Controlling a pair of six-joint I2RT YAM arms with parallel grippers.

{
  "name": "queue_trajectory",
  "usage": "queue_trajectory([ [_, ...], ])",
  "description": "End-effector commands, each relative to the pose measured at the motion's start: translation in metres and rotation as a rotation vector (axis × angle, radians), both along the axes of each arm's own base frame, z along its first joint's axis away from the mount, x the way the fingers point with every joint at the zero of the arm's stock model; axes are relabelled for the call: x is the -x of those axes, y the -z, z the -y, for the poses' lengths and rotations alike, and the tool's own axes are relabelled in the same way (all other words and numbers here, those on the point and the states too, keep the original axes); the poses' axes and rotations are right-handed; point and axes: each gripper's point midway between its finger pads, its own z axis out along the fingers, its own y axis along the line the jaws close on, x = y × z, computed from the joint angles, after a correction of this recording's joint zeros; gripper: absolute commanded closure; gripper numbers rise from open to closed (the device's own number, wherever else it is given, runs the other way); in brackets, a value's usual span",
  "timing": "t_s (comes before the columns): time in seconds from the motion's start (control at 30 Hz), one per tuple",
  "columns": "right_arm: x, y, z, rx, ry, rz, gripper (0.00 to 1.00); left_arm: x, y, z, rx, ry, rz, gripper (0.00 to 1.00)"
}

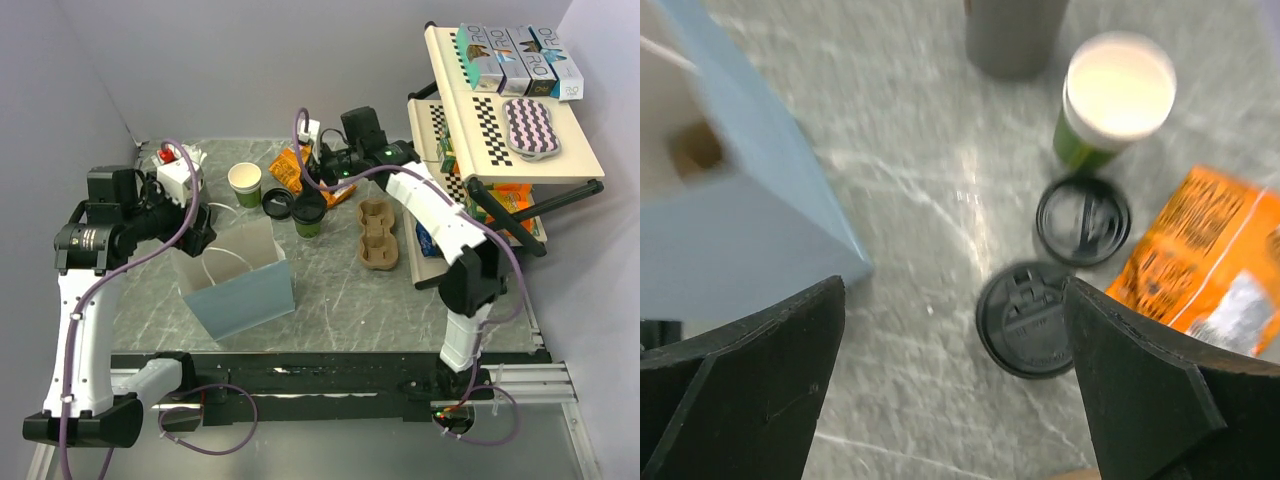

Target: Pack the takeout coffee

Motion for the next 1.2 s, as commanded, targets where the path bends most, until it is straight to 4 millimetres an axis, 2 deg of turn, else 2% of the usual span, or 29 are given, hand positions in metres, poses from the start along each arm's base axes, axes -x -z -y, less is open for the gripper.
queue_trajectory([
  [0.0,-0.015,0.016,0.005,-0.005,-0.077,0.007,0.06,0.009,0.006,0.004,0.033,0.005,-0.027,0.01],
  [0.17,-0.017,0.052,0.006,0.061,-0.166,-0.016,0.04,0.014,0.017,0.007,0.045,0.022,-0.055,0.01],
  [0.3,-0.024,0.083,0.007,0.117,-0.204,-0.023,0.05,0.014,0.012,0.007,0.047,0.019,-0.055,0.01],
  [0.47,-0.029,0.103,0.006,0.146,-0.244,-0.015,0.08,0.012,0.009,0.004,0.040,0.011,-0.054,0.01],
  [0.63,-0.038,0.110,0.006,0.171,-0.247,0.018,0.09,0.010,0.010,0.005,0.050,0.009,-0.058,0.01],
  [1.17,-0.058,0.128,0.000,0.188,-0.238,0.044,0.01,0.005,0.016,-0.004,0.070,-0.026,-0.079,0.01],
])
